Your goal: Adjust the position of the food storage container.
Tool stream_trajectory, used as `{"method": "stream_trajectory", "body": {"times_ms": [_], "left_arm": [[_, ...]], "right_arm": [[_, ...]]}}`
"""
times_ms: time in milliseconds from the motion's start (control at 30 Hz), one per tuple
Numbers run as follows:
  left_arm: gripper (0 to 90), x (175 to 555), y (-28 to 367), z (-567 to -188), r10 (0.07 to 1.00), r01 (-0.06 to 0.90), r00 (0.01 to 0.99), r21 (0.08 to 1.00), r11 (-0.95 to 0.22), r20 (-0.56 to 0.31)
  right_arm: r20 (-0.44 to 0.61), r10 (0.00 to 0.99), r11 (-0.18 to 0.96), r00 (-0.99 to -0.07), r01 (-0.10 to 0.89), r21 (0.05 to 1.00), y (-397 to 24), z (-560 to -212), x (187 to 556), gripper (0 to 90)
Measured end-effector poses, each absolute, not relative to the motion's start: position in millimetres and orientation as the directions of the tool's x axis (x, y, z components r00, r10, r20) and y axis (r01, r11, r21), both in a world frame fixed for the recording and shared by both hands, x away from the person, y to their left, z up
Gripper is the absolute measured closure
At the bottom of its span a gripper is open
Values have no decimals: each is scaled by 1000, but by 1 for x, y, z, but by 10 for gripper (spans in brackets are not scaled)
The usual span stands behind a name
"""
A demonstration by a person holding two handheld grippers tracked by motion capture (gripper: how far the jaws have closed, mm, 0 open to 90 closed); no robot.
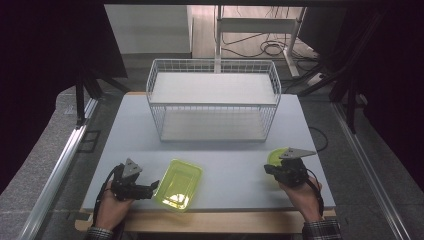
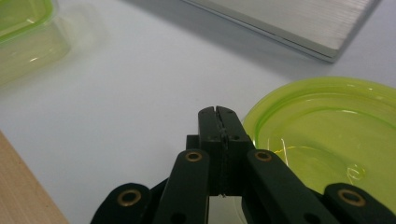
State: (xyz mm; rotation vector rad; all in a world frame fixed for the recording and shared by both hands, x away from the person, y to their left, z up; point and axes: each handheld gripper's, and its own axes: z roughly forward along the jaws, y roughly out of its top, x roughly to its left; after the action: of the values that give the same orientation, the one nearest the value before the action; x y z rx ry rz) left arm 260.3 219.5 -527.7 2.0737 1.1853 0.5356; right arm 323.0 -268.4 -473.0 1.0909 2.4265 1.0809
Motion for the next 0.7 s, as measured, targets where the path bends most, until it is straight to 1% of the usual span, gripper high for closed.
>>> {"method": "stream_trajectory", "body": {"times_ms": [200, 267, 333, 400, 467, 567, 700], "left_arm": [[63, 259, 221, -527, 851, 587, 526, 725, -361, -3], [103, 257, 222, -526, 837, 583, 547, 722, -373, -9], [187, 254, 221, -526, 815, 577, 580, 707, -408, -3], [337, 251, 220, -527, 771, 568, 637, 676, -469, 0], [467, 248, 216, -528, 737, 566, 676, 651, -506, -14], [641, 245, 213, -527, 702, 556, 711, 649, -520, -47], [813, 242, 211, -521, 655, 531, 750, 673, -515, -91]], "right_arm": [[68, 765, 396, -640, 551, 734, -281, -474, 327, 895], [66, 767, 389, -639, 544, 744, -281, -472, 325, 894], [59, 762, 392, -645, 532, 750, -279, -471, 323, 893], [55, 755, 401, -654, 526, 750, -276, -471, 320, 886], [54, 749, 409, -660, 524, 747, -274, -472, 318, 878], [53, 744, 416, -666, 524, 743, -272, -473, 314, 875], [55, 738, 419, -673, 521, 744, -270, -473, 311, 875]]}}
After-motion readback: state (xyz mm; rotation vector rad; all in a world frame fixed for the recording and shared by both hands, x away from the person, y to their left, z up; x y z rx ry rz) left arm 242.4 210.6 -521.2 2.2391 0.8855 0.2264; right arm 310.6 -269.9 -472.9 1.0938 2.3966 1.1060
